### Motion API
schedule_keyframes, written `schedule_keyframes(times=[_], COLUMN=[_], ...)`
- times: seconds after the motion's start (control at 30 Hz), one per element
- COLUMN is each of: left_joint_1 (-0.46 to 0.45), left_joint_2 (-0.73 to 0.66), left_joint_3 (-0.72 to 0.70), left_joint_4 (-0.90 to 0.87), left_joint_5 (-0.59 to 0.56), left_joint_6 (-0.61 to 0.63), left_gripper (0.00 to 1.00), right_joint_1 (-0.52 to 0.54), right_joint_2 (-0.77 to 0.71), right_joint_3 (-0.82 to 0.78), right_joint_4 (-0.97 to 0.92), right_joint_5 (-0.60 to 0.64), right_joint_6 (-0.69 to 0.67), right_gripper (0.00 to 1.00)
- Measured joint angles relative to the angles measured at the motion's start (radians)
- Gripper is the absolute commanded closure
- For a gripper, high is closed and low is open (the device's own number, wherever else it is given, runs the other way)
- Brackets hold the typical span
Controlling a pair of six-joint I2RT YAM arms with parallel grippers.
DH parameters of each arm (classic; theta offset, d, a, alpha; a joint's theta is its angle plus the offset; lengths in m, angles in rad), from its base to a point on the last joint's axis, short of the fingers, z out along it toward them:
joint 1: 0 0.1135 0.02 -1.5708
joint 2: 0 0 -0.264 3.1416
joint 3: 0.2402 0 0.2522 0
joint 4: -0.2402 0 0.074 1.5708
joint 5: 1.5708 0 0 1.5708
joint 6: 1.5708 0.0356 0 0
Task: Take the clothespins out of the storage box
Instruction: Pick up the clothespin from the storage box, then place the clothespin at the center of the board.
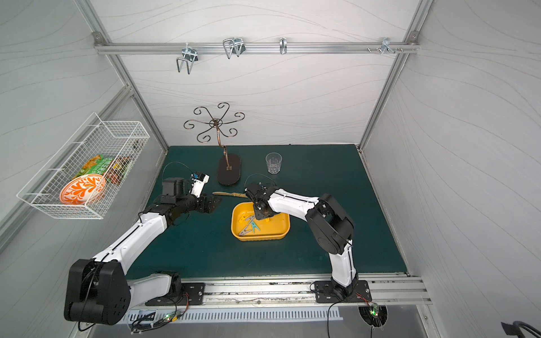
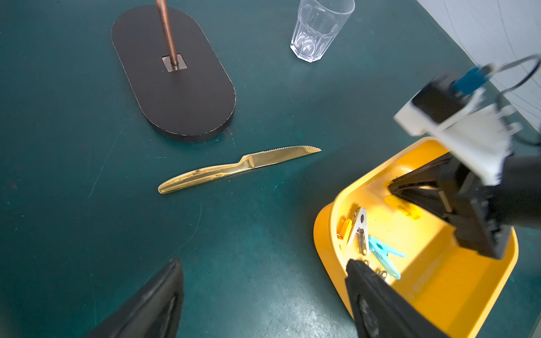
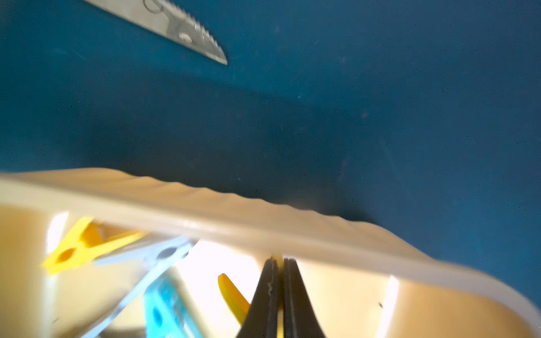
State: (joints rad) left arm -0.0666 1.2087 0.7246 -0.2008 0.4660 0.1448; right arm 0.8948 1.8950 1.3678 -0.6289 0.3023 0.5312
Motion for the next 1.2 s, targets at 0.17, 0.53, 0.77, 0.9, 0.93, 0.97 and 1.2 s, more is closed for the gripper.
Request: schedule_keyframes(times=[0.17, 0.53, 0.77, 0.9, 0.93, 0.97, 1.2], left_joint_1=[-0.001, -0.011, -0.029, -0.039, -0.04, -0.04, -0.041], left_joint_2=[0.0, 0.007, -0.005, -0.049, -0.064, -0.076, -0.125], left_joint_3=[0.0, 0.001, 0.019, 0.019, 0.019, 0.019, 0.017], left_joint_4=[0.0, -0.003, -0.047, -0.11, -0.122, -0.13, -0.15], left_joint_5=[0.016, 0.163, 0.388, 0.521, 0.554, 0.579, 0.709], left_joint_6=[0.001, 0.013, 0.067, 0.144, 0.16, 0.171, 0.201], left_gripper=[0.11, 0.12, 0.11, 0.1, 0.1, 0.1, 0.1], right_joint_1=[-0.074, -0.352, -0.46, -0.49, -0.493, -0.495, -0.501], right_joint_2=[-0.149, -0.293, -0.272, -0.24, -0.23, -0.222, -0.19], right_joint_3=[-0.019, -0.197, -0.306, -0.343, -0.35, -0.356, -0.381], right_joint_4=[-0.021, -0.035, -0.002, 0.027, 0.035, 0.043, 0.09], right_joint_5=[0.007, -0.002, -0.059, -0.079, -0.082, -0.084, -0.093], right_joint_6=[0.0, -0.016, -0.036, -0.054, -0.059, -0.061, -0.079], right_gripper=[0.99, 0.99, 0.98, 0.97, 0.97, 0.96, 0.9])
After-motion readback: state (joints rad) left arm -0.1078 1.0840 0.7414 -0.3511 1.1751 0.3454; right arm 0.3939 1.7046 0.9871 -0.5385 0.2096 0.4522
